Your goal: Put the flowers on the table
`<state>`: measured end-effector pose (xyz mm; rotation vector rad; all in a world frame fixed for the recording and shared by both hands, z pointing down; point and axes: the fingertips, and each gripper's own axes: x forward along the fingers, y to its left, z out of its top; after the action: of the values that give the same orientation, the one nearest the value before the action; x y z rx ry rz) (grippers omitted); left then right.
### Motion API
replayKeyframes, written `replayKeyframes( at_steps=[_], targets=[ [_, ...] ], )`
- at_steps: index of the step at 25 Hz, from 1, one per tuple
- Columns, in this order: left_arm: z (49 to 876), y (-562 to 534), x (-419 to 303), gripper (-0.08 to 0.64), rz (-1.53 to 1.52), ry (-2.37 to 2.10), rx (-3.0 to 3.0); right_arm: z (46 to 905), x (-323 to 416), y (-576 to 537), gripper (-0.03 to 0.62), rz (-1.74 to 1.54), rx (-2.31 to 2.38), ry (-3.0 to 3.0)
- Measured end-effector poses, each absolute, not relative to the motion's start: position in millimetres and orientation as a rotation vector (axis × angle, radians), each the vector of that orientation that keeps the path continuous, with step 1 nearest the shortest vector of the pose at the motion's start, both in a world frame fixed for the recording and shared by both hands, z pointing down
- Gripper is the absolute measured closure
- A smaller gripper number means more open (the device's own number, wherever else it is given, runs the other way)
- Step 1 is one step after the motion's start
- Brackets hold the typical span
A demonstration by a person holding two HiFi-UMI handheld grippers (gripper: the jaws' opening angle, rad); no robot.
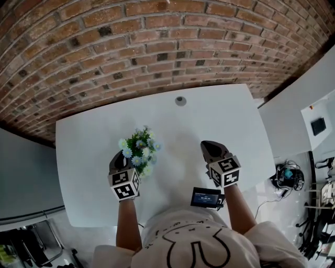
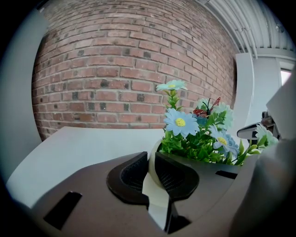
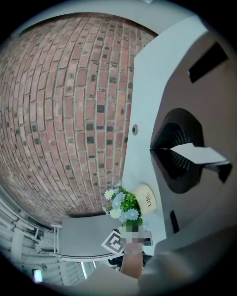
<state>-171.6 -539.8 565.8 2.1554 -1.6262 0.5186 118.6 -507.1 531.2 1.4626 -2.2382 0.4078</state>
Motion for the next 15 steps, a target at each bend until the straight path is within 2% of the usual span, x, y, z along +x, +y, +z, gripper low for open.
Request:
replayKeyframes(
  at_steps=[15],
  targets=[
    [579,-548,-175,0.503,0.495,-1.636,2.086,545,128,-517,0.578,0.460,1.437,-2.220]
  ],
)
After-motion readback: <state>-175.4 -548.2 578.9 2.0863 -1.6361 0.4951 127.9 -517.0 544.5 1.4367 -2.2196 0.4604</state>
